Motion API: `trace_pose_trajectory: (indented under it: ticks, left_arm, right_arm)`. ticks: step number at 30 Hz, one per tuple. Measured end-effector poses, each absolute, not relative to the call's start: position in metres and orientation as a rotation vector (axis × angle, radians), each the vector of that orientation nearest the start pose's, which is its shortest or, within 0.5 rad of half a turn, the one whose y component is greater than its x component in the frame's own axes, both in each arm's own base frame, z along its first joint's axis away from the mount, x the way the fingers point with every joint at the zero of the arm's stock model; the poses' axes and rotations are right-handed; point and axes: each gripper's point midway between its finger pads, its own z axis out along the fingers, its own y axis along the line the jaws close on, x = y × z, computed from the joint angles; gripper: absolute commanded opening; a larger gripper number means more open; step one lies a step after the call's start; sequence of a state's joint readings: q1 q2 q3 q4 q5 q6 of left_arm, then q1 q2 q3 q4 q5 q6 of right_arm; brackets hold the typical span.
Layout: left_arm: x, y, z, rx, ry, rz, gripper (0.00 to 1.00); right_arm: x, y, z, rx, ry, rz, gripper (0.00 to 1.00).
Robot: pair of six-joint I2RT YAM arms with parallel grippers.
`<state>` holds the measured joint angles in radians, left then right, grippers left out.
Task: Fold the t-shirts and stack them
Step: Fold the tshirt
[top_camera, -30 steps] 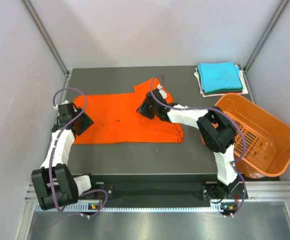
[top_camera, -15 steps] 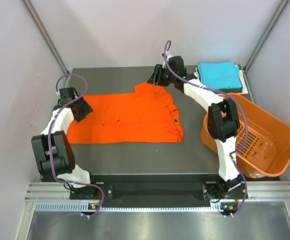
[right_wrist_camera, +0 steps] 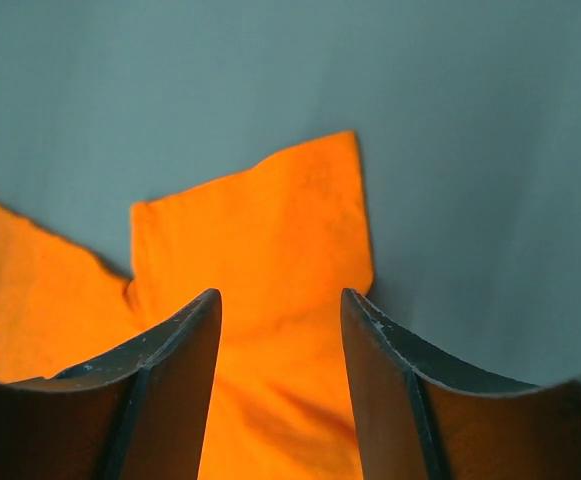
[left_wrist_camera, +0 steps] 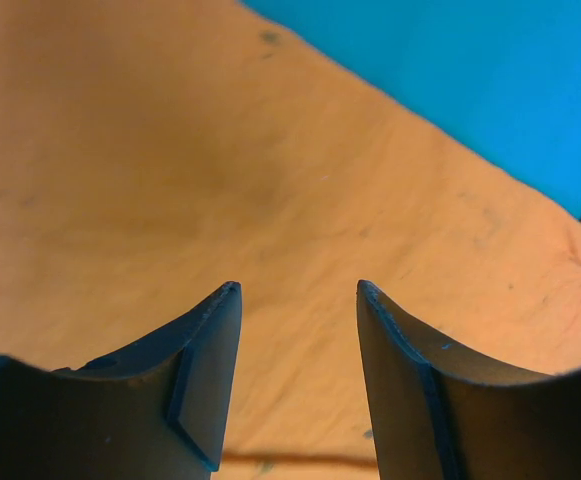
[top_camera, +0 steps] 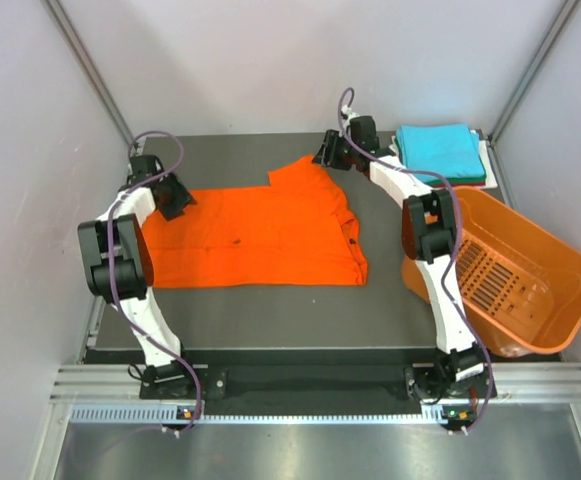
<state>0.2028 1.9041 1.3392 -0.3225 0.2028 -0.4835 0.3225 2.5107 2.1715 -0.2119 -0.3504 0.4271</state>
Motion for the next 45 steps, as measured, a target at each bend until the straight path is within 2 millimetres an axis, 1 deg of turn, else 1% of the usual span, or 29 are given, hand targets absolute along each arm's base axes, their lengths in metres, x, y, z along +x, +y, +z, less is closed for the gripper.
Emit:
trace_pose_trajectory:
  ticks: [3, 6, 8, 11, 15, 19, 24, 27, 30, 32, 33, 36, 40, 43, 45]
  left_arm:
    - [0.484, 0.033, 0.068, -0.715, 2.358, -0.397, 0.55]
    - [0.496, 0.031, 0.073, -0.684, 2.345, -0.39, 0.56]
    - [0.503, 0.036, 0.077, -0.677, 2.329, -0.368, 0.56]
    - [0.513, 0.046, 0.079, -0.673, 2.31, -0.325, 0.55]
    - [0.526, 0.06, 0.076, -0.686, 2.298, -0.254, 0.55]
    - [0.526, 0.074, 0.07, -0.711, 2.3, -0.185, 0.55]
    - [0.524, 0.104, 0.077, -0.746, 2.276, -0.021, 0.55]
    - [0.522, 0.123, 0.082, -0.771, 2.253, 0.083, 0.54]
    - [0.516, 0.14, 0.082, -0.805, 2.244, 0.162, 0.54]
    - [0.513, 0.15, 0.08, -0.819, 2.245, 0.197, 0.54]
    - [0.512, 0.155, 0.079, -0.82, 2.248, 0.209, 0.54]
    - [0.511, 0.165, 0.071, -0.809, 2.268, 0.205, 0.56]
    - [0.513, 0.167, 0.056, -0.767, 2.311, 0.136, 0.6]
    - [0.523, 0.168, 0.045, -0.72, 2.336, 0.083, 0.6]
    - [0.532, 0.169, 0.042, -0.695, 2.34, 0.058, 0.6]
  right_arm:
    - [0.617, 0.287, 0.071, -0.055, 2.19, 0.824, 0.53]
    - [0.629, 0.29, 0.052, -0.001, 2.185, 0.851, 0.53]
    - [0.636, 0.293, 0.053, 0.025, 2.153, 0.874, 0.53]
    - [0.641, 0.293, 0.053, 0.06, 2.14, 0.875, 0.53]
    - [0.645, 0.295, 0.056, 0.082, 2.122, 0.89, 0.51]
    - [0.647, 0.296, 0.055, 0.096, 2.11, 0.894, 0.45]
    - [0.649, 0.3, 0.059, 0.112, 2.098, 0.902, 0.4]
    - [0.65, 0.301, 0.06, 0.115, 2.095, 0.896, 0.35]
    - [0.65, 0.301, 0.058, 0.12, 2.098, 0.882, 0.35]
    - [0.65, 0.299, 0.056, 0.115, 2.101, 0.869, 0.37]
    - [0.65, 0.298, 0.055, 0.108, 2.104, 0.861, 0.4]
    - [0.647, 0.296, 0.051, 0.089, 2.119, 0.842, 0.45]
    - [0.642, 0.293, 0.052, 0.062, 2.136, 0.817, 0.49]
    - [0.64, 0.288, 0.055, 0.042, 2.148, 0.792, 0.5]
    - [0.639, 0.285, 0.059, 0.03, 2.153, 0.782, 0.5]
